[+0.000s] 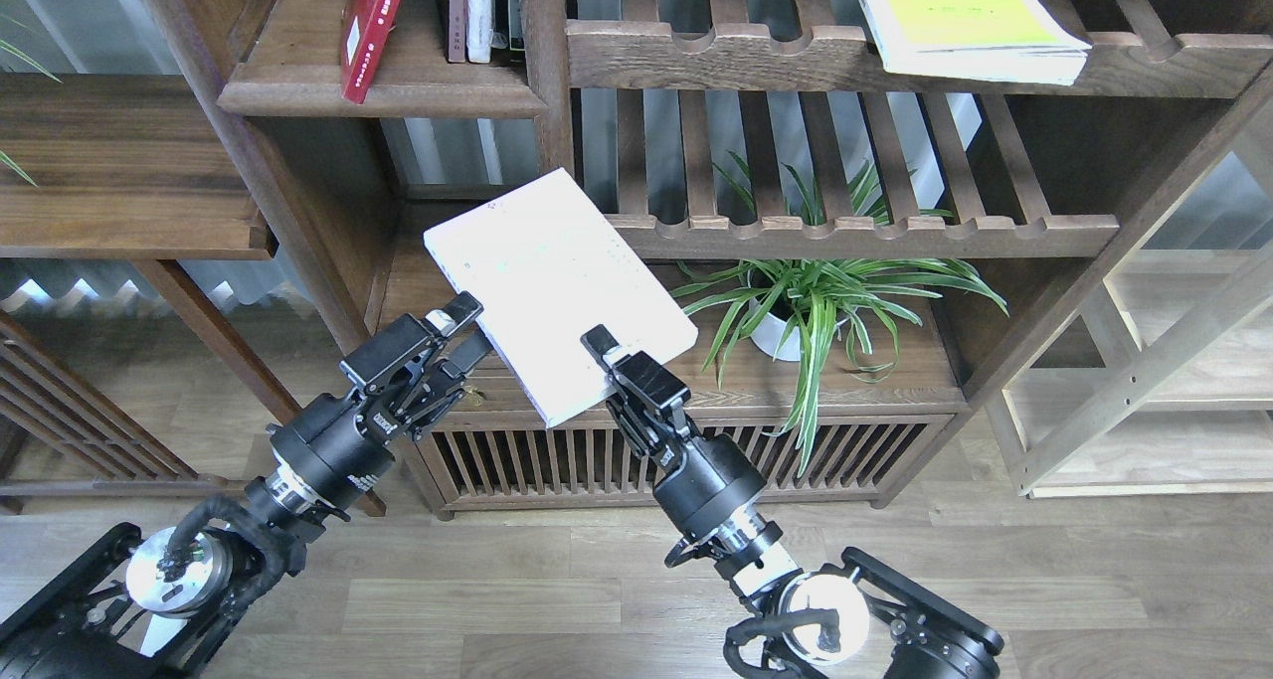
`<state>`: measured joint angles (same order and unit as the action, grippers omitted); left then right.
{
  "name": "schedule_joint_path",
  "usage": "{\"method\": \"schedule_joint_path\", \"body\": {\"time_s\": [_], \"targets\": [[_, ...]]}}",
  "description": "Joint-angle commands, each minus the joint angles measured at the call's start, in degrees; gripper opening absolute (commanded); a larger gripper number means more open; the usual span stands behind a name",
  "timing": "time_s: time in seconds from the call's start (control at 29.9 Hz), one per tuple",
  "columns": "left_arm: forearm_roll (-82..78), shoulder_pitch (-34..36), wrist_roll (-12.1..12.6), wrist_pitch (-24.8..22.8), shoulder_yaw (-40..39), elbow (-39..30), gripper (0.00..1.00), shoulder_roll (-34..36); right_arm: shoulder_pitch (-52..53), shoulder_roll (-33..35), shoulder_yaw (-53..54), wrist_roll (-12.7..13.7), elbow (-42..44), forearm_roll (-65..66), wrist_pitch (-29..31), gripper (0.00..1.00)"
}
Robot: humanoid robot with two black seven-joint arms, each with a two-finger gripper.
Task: Organize books on shelf
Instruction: 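Grasp the white book's lower edge with the left gripper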
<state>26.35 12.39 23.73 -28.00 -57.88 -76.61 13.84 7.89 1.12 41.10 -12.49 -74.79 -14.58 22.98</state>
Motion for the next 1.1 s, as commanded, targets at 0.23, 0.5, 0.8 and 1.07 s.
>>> {"method": "schedule_joint_path", "body": {"time_s": [0.23,0.5,0.8,1.07], "targets": [[-0.2,0.0,-0.1,0.0,0.6,0.1,0.78,0.0,0.0,-0.3,-1.2,0.0,0.0,0.0,-0.2,0.15],[-0.7,0.0,-0.1,0.0,0.7,0.2,0.84,0.2,0.0,-0.5,-2.3,0.0,0.0,0.1,-0.5,0.15],[-1.3,-0.1,-0.4,0.0,0.9,0.5,0.93,0.0,0.0,-0.5,-3.0,0.0,0.0,0.3,-0.5,0.16],[-2.2,0.0,-0.6,0.0,0.5,1.3,0.99,-1.3,0.0,-0.5,-3.0,0.0,0.1,0.3,-0.5,0.16]]}}
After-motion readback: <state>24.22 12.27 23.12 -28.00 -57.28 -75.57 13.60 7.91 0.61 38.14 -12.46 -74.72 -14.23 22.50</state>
